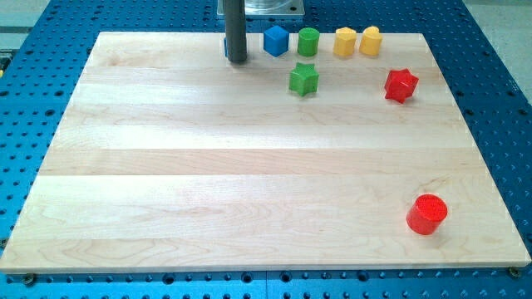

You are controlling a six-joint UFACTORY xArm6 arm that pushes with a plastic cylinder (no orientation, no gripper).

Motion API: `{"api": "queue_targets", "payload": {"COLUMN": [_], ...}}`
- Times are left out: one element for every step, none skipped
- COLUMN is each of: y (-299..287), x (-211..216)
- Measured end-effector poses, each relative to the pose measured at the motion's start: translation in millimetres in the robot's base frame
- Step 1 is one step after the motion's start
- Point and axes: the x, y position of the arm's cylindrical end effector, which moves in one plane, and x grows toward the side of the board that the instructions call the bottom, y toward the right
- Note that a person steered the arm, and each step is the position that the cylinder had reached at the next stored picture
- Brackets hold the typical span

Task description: Place the green star at the bottom left of the triangle

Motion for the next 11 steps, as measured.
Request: {"api": "queue_targets", "payload": {"y": [0,44,132,170,82,-21,28,-15,-62,-64,-80], "x": [7,23,28,72,70,62,88,115,79,40,116]}}
